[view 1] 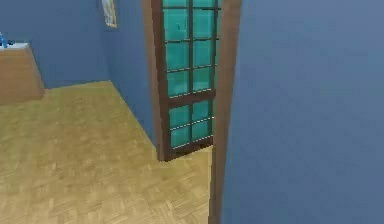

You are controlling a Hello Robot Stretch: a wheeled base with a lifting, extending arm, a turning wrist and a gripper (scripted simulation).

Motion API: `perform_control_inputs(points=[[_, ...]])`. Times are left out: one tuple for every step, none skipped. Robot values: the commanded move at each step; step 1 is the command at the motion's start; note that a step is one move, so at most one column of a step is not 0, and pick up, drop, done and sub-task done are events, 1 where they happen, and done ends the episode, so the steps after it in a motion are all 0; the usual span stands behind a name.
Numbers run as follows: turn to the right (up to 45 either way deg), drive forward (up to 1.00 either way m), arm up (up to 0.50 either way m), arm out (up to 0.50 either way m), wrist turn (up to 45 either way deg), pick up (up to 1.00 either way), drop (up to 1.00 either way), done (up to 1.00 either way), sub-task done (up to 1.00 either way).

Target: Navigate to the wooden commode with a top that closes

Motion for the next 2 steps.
perform_control_inputs(points=[[-30.0, 0.0, 0.0, 0.0, 0.0, 0.0, 0.0, 0.0, 0.0], [0.0, 0.85, 0.0, 0.0, 0.0, 0.0, 0.0, 0.0, 0.0]])
